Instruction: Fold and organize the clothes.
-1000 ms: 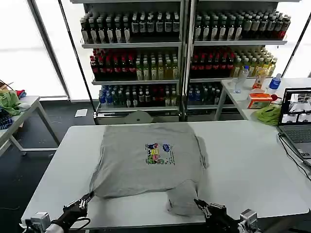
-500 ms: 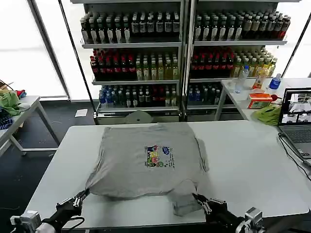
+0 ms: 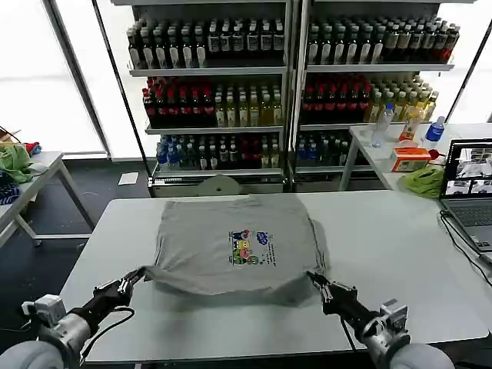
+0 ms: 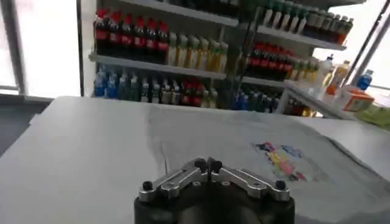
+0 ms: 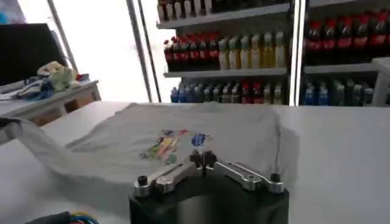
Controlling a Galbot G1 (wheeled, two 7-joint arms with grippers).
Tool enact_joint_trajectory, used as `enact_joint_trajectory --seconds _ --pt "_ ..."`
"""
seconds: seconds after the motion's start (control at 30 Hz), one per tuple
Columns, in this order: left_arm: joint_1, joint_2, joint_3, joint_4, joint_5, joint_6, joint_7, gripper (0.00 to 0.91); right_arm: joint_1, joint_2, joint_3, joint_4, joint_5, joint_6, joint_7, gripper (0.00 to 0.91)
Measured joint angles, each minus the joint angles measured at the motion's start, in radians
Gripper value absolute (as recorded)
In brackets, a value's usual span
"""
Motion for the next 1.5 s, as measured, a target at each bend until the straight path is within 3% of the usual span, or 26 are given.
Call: enact_joint_trajectory --seconds 0.47,0.5,0.53,0.57,1.13,1.5 --pt "-0.233 0.024 0.146 0.228 -0.023 0.003 0.002 0.010 0.302 0.092 -0.162 -0.288 -0.101 0.031 0.040 0.000" --pt "-0.246 0.023 0.157 0.244 -0.022 0.003 0.000 0.020 0.319 0.098 -0.172 -0.307 -0.107 0.031 0.043 0.282" --pt "-0.260 0.022 0.168 0.261 -0.021 0.003 -0.002 0.665 0.336 0.104 -0.181 -0.324 -0.114 0.031 0.045 0.907" --pt "-0.274 0.020 0.178 0.276 -0.019 0.003 -0.005 0.907 0.352 0.109 -0.191 -0.340 -0.118 0.029 0.048 0.907" --pt "-0.392 0.021 0.247 0.389 0.019 0.003 -0.022 0.907 0.449 0.158 -0.235 -0.438 -0.164 -0.009 0.075 0.907" --pt "-0.324 0.016 0.180 0.316 0.036 0.003 -0.048 0.907 0.314 0.101 -0.164 -0.299 -0.142 -0.060 0.103 0.907"
